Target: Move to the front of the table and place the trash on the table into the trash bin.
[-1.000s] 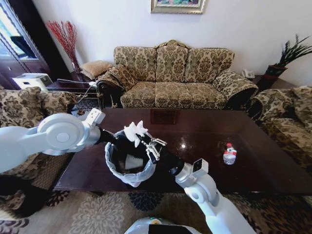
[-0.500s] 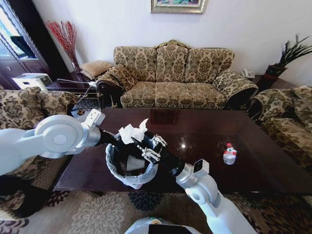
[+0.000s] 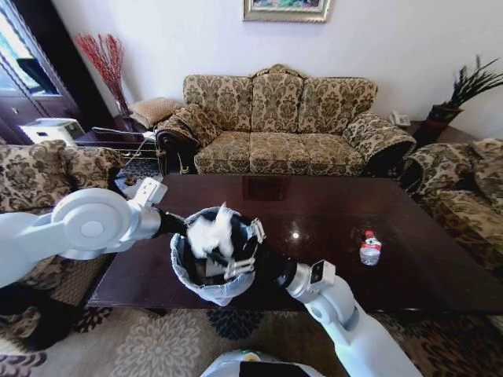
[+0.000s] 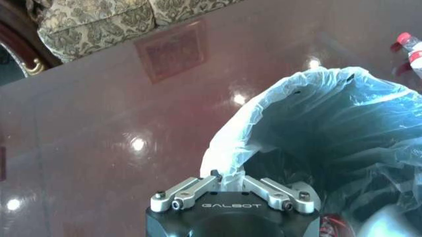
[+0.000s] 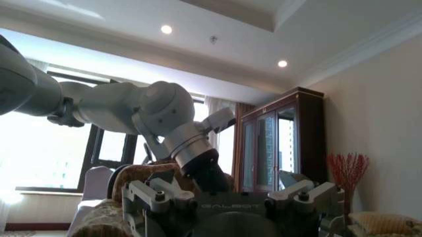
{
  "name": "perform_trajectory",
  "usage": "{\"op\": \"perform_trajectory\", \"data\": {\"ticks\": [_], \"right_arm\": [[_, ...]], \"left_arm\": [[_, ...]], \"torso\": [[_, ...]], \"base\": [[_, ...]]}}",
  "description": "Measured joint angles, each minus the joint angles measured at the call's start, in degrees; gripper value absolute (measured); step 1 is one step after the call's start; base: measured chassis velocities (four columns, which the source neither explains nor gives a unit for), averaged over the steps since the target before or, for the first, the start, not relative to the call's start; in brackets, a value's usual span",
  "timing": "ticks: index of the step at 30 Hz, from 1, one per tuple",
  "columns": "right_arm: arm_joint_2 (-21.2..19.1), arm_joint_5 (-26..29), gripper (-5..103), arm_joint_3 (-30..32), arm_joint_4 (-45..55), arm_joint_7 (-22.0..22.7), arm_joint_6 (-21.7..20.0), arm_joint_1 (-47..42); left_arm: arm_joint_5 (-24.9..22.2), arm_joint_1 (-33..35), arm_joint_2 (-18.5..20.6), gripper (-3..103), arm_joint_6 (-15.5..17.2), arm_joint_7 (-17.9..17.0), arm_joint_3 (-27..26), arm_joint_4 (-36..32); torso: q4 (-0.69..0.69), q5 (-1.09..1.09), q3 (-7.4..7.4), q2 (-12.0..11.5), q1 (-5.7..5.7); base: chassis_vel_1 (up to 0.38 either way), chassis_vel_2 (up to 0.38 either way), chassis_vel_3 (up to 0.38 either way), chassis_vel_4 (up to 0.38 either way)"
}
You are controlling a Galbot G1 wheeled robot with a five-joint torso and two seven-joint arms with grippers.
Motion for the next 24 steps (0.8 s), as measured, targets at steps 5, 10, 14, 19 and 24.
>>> {"op": "perform_trajectory", "data": {"ticks": [5, 10, 14, 19, 24], "right_arm": [[0.41, -0.62, 100, -0.06, -0.12, 4.39, -0.13, 0.6], [0.86, -2.31, 100, 0.49, 0.11, 11.36, 0.8, 0.57], [0.48, -6.36, 100, 1.29, 0.39, 14.9, -0.18, -0.04], [0.35, -12.81, 100, 2.19, 0.27, 15.29, -1.76, -0.17], [0.27, -10.57, 100, 1.37, 1.66, 17.16, -5.52, -0.67]], "left_arm": [[0.43, 0.08, -0.79, 0, 0.27, 0.22, 0.11, 0.07], [1.47, 0.46, -1.27, 0, 0.28, 0.43, 0.35, 0.14], [1.88, 0.6, -1.51, 0, 0.26, 0.51, 0.48, -0.11], [1.91, 0.46, -1.84, 0, 0.22, 0.51, 0.49, -0.61], [1.87, 0.28, -2.51, 0, 0.21, 0.44, 0.49, -1.16]], "torso": [[0.03, 0.01, 0.0, 0.0, -0.01], [0.02, 0.01, 0.0, 0.0, 0.0], [0.02, 0.01, 0.0, 0.0, 0.0], [0.02, 0.01, 0.0, 0.0, 0.0], [0.02, 0.0, 0.0, 0.0, 0.0]], "base": [[0.0, 0.0, 0.0, 0.0], [0.0, 0.0, 0.0, 0.0], [0.0, 0.0, 0.0, 0.0], [0.0, 0.0, 0.0, 0.0], [0.0, 0.0, 0.0, 0.0]]}}
